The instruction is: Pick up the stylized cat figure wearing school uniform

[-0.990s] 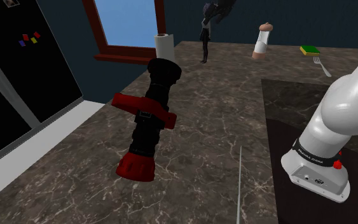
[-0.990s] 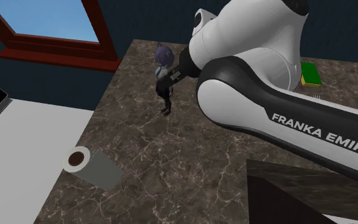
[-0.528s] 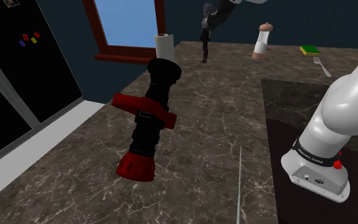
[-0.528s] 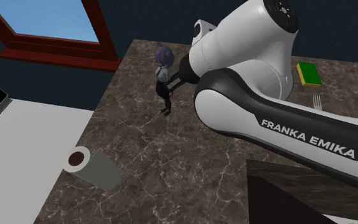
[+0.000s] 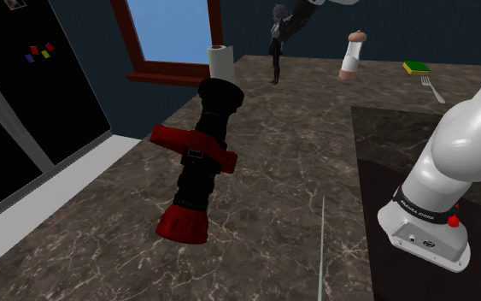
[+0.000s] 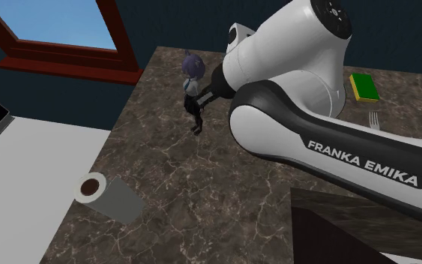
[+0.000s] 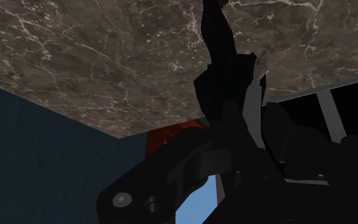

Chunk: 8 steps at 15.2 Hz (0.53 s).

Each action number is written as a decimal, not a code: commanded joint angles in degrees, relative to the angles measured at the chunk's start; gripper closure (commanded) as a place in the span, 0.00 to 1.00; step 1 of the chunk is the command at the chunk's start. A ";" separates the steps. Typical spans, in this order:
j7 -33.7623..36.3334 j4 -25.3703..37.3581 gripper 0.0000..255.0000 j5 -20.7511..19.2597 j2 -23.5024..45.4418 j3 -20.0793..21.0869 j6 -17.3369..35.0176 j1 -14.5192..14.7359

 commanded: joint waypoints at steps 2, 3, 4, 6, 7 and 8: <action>0.56 1.25 1.00 -0.46 -0.26 0.19 -1.51 -0.10; 0.79 1.91 1.00 -0.66 -0.36 0.25 -2.26 -0.16; 1.02 2.59 1.00 -0.85 -0.44 0.31 -3.01 -0.21; 1.44 3.98 1.00 -1.19 -0.58 0.41 -4.51 -0.30; 1.64 4.69 1.00 -1.35 -0.62 0.46 -5.26 -0.34; 1.83 5.42 1.00 -1.49 -0.66 0.50 -6.02 -0.38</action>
